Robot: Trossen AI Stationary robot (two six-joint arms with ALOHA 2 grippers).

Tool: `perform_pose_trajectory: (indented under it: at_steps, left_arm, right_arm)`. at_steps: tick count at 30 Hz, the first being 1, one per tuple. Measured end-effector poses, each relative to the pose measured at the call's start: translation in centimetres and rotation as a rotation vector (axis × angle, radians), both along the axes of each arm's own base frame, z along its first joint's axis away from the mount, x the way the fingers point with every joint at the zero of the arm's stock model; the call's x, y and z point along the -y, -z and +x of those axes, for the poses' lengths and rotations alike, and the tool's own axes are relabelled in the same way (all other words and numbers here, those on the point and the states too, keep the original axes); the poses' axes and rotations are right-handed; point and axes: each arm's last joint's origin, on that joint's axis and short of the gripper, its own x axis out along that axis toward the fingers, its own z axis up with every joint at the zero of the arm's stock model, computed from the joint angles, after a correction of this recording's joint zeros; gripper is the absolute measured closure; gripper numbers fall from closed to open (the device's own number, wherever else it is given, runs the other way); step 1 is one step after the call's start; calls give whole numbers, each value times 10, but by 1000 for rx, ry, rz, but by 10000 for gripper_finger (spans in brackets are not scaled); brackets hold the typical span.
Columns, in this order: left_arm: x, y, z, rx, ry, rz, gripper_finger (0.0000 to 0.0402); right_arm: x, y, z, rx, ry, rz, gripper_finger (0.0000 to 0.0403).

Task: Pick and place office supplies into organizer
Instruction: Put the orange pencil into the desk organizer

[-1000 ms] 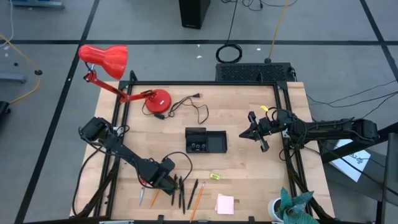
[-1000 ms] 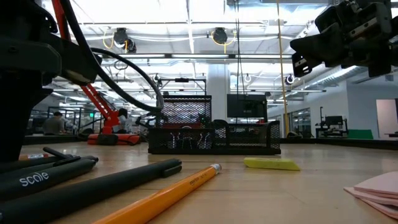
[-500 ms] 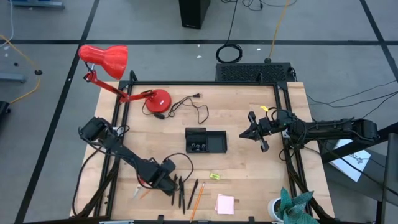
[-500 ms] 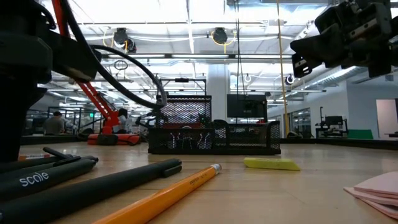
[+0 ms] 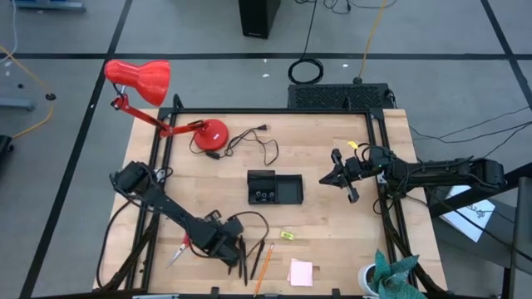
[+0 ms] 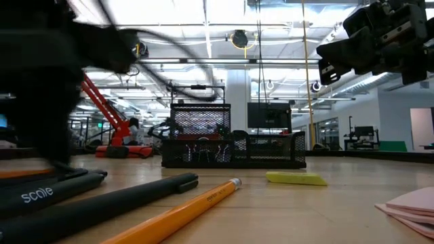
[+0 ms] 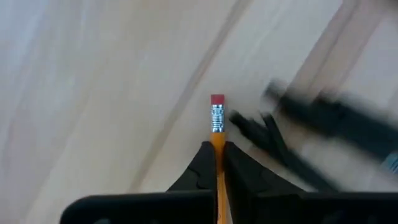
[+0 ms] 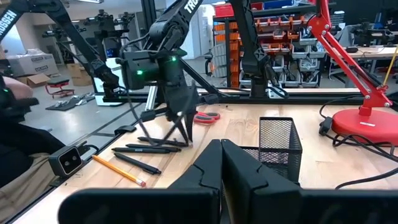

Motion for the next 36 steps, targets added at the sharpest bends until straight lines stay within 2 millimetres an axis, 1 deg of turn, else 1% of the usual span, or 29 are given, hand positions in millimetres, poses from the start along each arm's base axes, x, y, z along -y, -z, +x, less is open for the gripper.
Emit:
perform_pose_trajectory:
  at_steps: [3,8,10,13,16,19,20,22,25,28,30,33,36]
  left_arm:
    - [3,-17,12,81,52,38,384]
    - [1,-37,22,123,95,138,396]
    - [-2,-46,28,157,121,210,393]
    - [-4,-58,36,191,235,352,382]
    - [-10,-79,49,263,302,495,379]
    - [-26,-104,59,345,307,631,388]
    - [-31,-115,63,391,301,656,392]
    - [-43,-137,64,449,318,698,396]
    - [-59,-169,70,570,379,693,391]
    - [-73,-186,78,677,501,654,384]
    - [-82,-190,82,708,595,624,387]
    - [-103,-191,90,745,654,566,396]
    - [-128,-178,95,774,633,536,392]
  right_arm:
    - [0,0,0,-1,1,2,403]
    - [0,1,0,-6,0,4,403]
    - [0,1,0,-8,1,4,403]
    - [0,1,0,-8,0,4,403]
    - [0,1,0,-7,1,4,403]
    - [0,1,0,-7,1,4,403]
    - [0,1,0,-7,0,5,403]
    - [0,0,0,-4,0,4,403]
    - [0,1,0,-14,0,6,403]
    - [0,1,0,-16,0,7,403]
    - [0,1,0,-14,0,1,403]
    - [0,2,0,-15,-1,-5,403]
    - [0,2,0,-21,0,-4,403]
